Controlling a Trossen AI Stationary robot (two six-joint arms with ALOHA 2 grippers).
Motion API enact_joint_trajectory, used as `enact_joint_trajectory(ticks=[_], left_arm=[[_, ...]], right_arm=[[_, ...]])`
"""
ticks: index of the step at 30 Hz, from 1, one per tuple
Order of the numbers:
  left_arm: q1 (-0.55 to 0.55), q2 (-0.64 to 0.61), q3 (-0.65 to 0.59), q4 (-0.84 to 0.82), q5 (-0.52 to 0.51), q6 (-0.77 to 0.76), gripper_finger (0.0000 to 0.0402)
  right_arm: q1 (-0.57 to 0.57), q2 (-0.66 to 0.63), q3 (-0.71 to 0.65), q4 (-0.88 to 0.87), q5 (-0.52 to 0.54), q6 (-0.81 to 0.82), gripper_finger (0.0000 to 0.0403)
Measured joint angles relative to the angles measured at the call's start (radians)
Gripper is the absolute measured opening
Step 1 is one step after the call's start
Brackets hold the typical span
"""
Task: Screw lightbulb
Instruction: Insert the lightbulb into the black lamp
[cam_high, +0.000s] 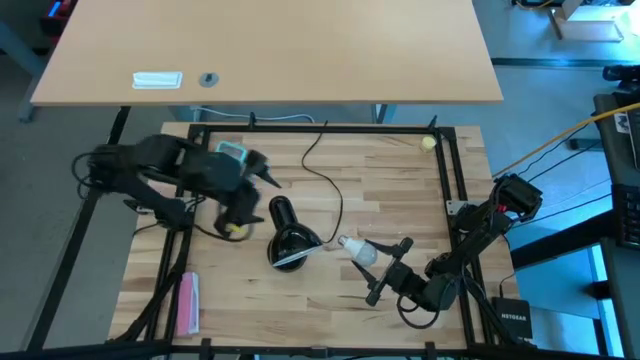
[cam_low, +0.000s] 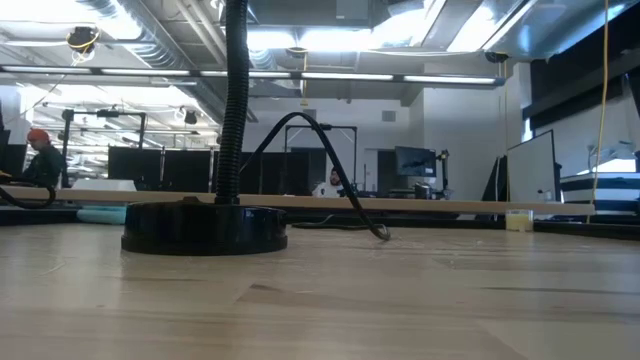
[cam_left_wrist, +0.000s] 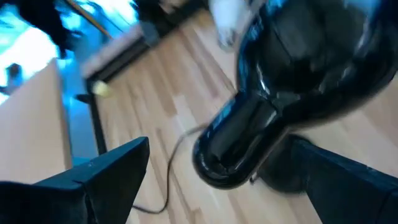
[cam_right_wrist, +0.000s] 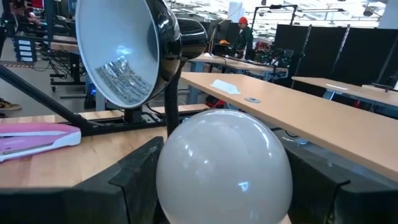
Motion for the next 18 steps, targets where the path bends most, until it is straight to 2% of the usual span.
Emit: enact_joint_trajectory(ticks=[6, 15, 18], left_arm=[[0.019, 0.149, 0.082, -0.110, 0.011, 0.102, 0.0382], [0.019, 0.238, 0.085, -0.171, 0.034, 0.143, 0.0380], [0.019, 0.248, 0.085, -0.174, 0.036, 0.147, 0.0364]], right_arm=[[0.000, 0.000, 0.000, 0.001, -0.001, 0.001, 0.0266], [0.000, 0.000, 0.000, -0.002, -0.017, 0.003, 0.0266], [0.000, 0.000, 0.000, -0.006, -0.017, 0.003, 0.0266]])
